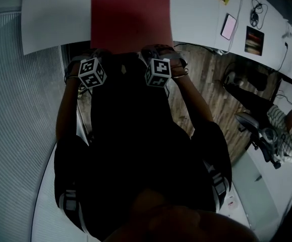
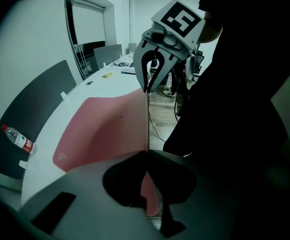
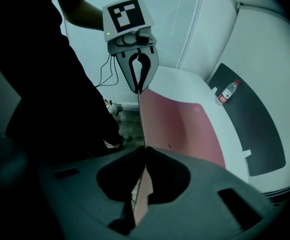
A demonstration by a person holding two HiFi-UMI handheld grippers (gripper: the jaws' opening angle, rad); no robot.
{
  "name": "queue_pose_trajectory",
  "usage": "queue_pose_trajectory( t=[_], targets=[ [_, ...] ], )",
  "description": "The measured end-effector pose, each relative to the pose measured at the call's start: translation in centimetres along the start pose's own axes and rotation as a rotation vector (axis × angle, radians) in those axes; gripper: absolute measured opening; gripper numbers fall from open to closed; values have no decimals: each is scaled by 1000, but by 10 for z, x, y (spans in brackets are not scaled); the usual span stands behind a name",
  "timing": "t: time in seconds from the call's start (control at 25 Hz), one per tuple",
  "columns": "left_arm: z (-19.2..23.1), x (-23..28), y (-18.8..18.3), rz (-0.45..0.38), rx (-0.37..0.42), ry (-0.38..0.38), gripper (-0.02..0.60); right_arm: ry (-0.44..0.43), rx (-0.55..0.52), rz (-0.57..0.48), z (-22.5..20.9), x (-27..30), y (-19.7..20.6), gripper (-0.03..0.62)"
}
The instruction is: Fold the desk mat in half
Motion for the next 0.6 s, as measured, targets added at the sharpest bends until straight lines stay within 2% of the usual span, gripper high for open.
queue_pose_trajectory(
  t=[0.24, 0.6],
  targets=[
    [10, -2, -5, 9, -9, -10, 14, 1, -27, -17, -16, -7, 2, 8],
    [43, -10, -7, -1, -15, 58, 14, -53, -13, -32, -43, -23, -8, 8]
  ],
)
Point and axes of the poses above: the fingertips, and each gripper's own axes: x forward along the fingers, z to its left, y out of its underside, the point moved 10 cm from there along -x, backward along the fingers, and after that the axes turned 14 degrees about -y, right-handed, at the moved point
